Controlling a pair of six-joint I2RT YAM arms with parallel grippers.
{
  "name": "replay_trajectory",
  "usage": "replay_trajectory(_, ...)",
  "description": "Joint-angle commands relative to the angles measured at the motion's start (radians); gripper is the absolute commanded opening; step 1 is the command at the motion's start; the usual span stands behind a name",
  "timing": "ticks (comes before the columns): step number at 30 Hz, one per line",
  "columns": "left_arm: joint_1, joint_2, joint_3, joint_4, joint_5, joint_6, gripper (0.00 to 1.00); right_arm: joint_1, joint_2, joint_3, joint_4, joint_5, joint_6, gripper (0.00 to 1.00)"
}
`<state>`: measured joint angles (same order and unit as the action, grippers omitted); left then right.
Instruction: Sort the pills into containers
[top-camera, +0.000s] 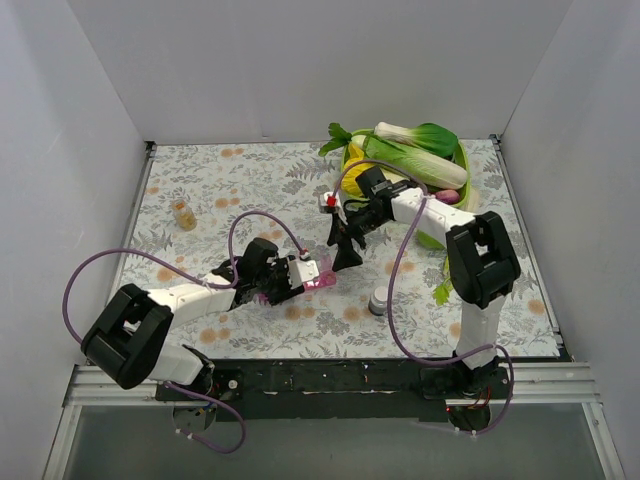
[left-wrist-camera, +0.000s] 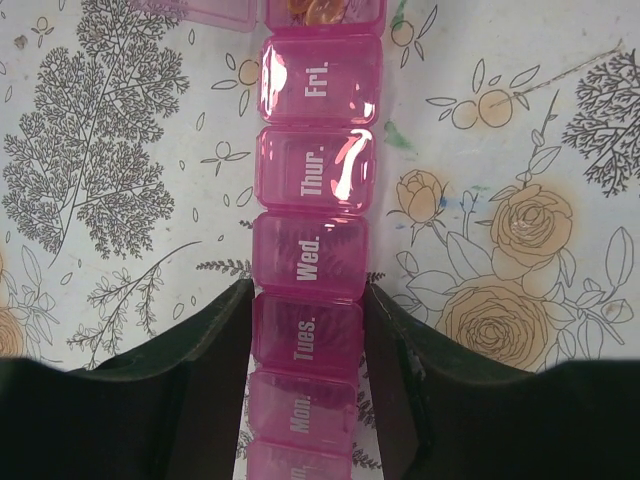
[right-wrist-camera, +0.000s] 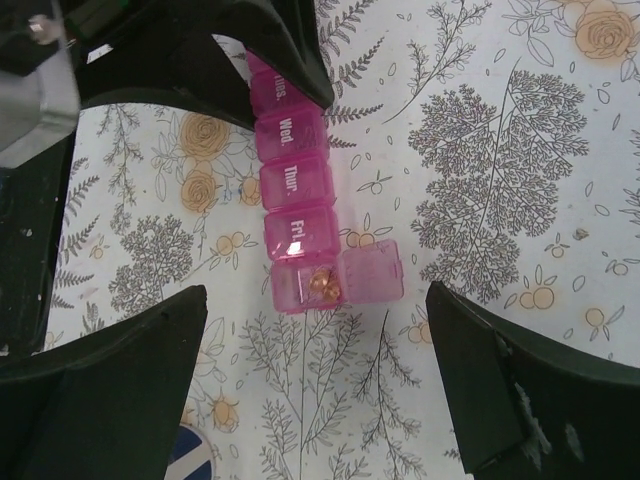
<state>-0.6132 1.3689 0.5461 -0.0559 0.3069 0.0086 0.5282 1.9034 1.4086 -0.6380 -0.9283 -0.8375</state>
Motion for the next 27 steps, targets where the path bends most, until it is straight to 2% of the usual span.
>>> replay_trajectory(1,-0.022,-0.002,-0.041,-0.028,0.023,-0.044,0.26,0.016,0.06,0.069,-0.031,0.009,0.008,0.98)
replay_trajectory(8,-0.026,0.002,-0.041,-0.018,0.024,-0.047,0.25,0.019,0.124,0.099,-0.025,0.036,0.023,0.98)
replay_trajectory(13,-0.03,0.016,-0.043,-0.013,0.026,-0.047,0.24,0.032,0.151,0.105,-0.043,0.04,0.017,0.95)
replay_trajectory(18,-0.031,0.025,-0.041,-0.013,0.017,-0.05,0.24,0.053,0.142,0.105,-0.103,0.017,-0.031,0.79)
replay_trajectory(26,-0.03,0.047,-0.029,-0.021,-0.005,-0.064,0.22,0.069,0.023,0.023,-0.095,0.02,-0.046,0.63)
replay_trajectory(27,-0.03,0.05,-0.029,-0.027,-0.009,-0.067,0.23,0.072,0.019,0.018,-0.106,0.023,-0.052,0.58)
